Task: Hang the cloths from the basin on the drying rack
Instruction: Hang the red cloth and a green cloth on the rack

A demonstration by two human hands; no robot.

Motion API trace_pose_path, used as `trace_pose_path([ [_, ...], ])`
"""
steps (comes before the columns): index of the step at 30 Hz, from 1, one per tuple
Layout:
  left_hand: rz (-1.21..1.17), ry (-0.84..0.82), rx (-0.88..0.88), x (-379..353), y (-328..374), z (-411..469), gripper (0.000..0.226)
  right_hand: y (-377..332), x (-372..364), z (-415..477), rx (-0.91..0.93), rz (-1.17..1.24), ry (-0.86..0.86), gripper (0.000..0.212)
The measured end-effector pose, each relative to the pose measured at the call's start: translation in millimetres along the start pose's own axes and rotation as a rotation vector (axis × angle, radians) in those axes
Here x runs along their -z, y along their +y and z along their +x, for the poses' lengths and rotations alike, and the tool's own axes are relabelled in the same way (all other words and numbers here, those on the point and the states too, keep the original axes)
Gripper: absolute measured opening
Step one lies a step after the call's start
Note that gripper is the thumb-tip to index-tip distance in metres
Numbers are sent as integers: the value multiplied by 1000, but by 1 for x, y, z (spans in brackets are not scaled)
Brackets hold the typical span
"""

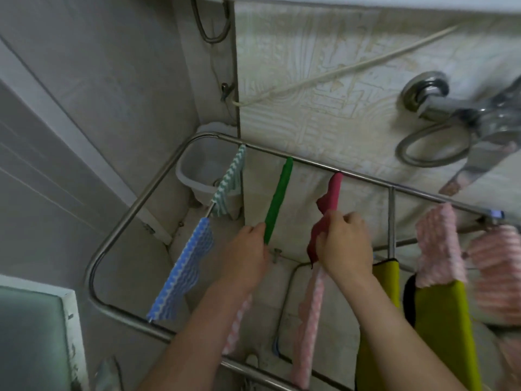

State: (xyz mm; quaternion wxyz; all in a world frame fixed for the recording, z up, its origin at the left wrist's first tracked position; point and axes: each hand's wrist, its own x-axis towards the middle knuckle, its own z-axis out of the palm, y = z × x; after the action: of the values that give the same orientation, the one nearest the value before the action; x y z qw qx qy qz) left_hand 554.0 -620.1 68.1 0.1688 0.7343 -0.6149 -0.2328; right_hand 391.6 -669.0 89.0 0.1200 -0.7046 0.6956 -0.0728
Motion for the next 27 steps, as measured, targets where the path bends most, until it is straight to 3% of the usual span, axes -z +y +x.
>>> trace_pose_path([
  [8,-65,55,-8,1,-2,-7,46,14,-10,-13,-188,288,-54,15],
  [12,-17,58,-2,0,-2,-12,49,18,-3,-27,-178,376,-104,16],
  [16,58,166,-26,-6,7,-20,43,37,19,-49,-152,469,-39,20],
  [21,-155,179,-201,-9,50,-42,20,71,58,-84,-156,759,-36,10],
  [27,-396,87,-318,-28,121,-83,28,117,101,-142,-167,887,107,19],
])
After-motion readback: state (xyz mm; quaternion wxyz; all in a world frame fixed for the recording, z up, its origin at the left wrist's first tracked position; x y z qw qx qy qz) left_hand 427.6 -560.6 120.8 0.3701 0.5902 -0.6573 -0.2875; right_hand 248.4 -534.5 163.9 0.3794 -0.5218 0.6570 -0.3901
